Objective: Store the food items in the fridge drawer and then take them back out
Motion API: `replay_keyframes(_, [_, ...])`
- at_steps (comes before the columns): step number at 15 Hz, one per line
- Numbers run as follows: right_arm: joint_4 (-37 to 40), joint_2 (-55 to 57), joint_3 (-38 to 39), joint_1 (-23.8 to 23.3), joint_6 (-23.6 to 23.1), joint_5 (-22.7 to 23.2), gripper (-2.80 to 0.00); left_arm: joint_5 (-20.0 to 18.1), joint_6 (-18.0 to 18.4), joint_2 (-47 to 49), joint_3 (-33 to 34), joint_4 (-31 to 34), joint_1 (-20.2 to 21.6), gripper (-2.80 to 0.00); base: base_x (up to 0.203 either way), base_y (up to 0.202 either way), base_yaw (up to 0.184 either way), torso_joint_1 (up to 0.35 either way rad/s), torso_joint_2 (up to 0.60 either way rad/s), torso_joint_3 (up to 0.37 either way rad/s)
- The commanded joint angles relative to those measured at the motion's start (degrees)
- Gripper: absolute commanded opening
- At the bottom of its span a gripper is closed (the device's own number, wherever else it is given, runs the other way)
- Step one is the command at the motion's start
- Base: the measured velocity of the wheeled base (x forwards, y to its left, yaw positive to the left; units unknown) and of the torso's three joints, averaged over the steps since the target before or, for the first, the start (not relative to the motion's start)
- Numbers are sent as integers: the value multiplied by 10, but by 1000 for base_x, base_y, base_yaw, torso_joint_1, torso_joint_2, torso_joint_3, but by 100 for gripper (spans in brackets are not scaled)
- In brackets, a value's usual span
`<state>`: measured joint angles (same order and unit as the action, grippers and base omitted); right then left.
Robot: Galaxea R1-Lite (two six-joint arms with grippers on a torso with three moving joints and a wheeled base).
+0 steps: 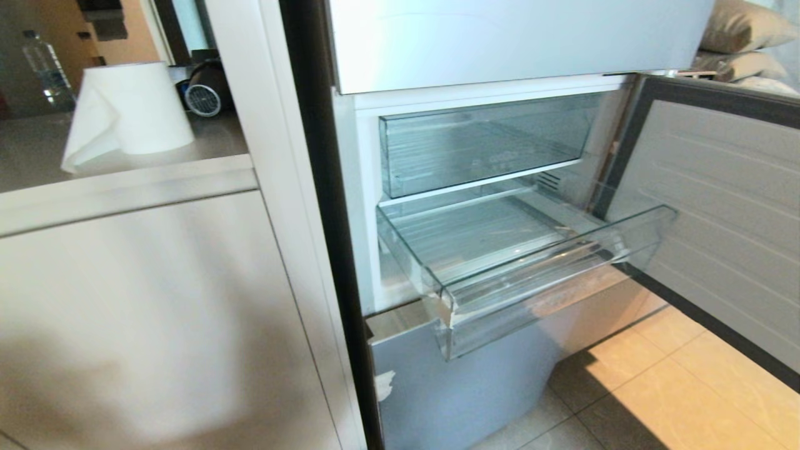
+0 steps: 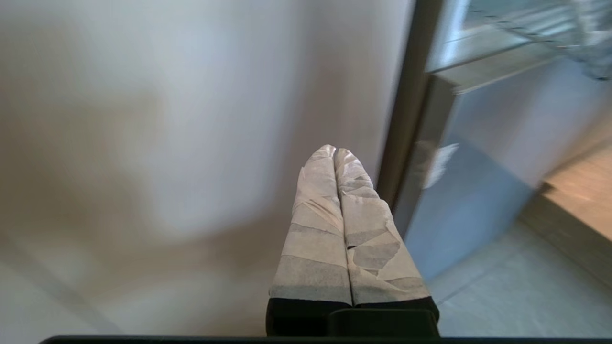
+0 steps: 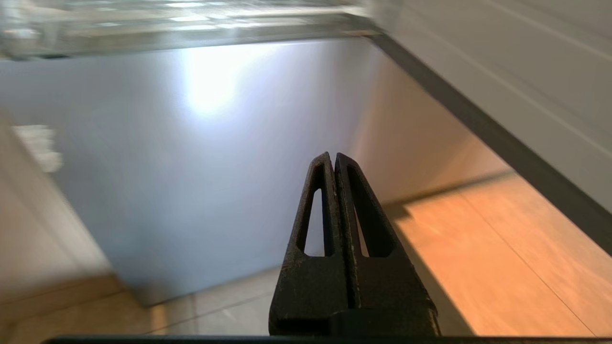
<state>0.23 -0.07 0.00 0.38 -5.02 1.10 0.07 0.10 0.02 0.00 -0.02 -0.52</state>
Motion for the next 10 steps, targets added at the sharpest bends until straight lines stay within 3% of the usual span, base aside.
replay_keyframes(1, [0, 1, 1, 0, 1, 0, -280, 0, 0, 0, 0, 0, -1, -280, -4, 9, -177, -1, 4, 1])
replay_keyframes(6, [0, 1, 0, 0, 4, 0, -280, 0, 0, 0, 0, -1, 0, -280, -1, 7, -168, 2, 4, 2])
replay_keyframes(10, [-9, 23, -9, -2, 8, -11, -280, 0, 0, 0, 0, 0, 0, -280, 0, 2, -39, 2, 2, 2])
